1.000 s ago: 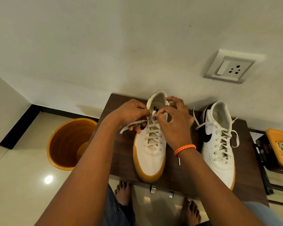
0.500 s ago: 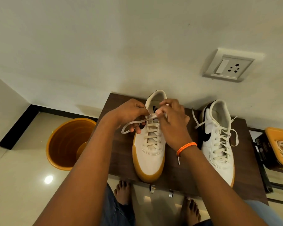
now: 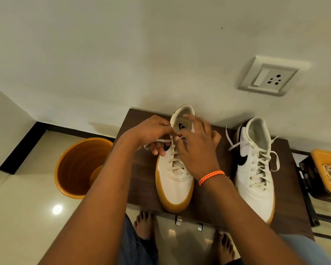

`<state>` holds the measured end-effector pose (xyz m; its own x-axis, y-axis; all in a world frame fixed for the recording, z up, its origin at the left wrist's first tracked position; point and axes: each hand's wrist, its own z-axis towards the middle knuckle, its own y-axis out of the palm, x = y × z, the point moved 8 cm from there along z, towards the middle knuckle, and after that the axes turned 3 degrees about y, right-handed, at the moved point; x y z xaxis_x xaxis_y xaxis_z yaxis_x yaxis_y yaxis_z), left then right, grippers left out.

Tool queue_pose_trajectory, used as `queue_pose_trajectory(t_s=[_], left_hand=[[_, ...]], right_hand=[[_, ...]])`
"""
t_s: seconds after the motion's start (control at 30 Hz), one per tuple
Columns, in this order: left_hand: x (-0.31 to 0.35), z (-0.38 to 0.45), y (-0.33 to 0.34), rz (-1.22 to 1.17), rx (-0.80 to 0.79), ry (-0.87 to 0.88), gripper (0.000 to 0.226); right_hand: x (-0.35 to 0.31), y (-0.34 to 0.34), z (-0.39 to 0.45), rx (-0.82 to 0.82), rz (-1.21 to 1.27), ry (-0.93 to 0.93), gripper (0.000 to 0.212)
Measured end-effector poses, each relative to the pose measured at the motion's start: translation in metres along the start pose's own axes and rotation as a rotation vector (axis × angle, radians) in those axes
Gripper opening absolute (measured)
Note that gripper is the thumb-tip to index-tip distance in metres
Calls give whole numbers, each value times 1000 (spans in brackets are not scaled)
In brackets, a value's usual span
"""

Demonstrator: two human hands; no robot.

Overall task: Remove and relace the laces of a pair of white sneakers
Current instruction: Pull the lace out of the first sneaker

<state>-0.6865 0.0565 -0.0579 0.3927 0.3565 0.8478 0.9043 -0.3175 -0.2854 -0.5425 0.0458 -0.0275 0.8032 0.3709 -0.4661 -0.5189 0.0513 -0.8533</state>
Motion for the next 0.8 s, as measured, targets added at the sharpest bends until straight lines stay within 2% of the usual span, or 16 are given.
queue_pose_trajectory(t_s=[0.17,0.27,0.33,0.43,0.5,0.53,0.63,0.73,0.8], left_hand=[[1,0,1,-9,-7,14,22],[1,-1,0,-3,-4,14,22],[1,-1,-2,18,5,7,21],[1,0,-3,35,6,-1,18],[0,0,-3,39,12,-2,18],[0,1,-4,43,16,-2,17],[-1,2,-4,56,27,-9,17],[-1,2,-3,59,26,-5,20],[-2,2,-4,61,28,3,20]], right_hand=[[5,4,1,17,63,4,8],[13,-8,7,78,176,81,11],[21,-20,9,158,256,142,13],[32,-43,6,371,359,204,18],[36,-55,2,483,320,241,14],[35,-56,0,490,248,243,7],[15,-48,1,351,101,113,17],[1,-14,2,91,36,-12,12],[3,6,0,0,32,-9,10]])
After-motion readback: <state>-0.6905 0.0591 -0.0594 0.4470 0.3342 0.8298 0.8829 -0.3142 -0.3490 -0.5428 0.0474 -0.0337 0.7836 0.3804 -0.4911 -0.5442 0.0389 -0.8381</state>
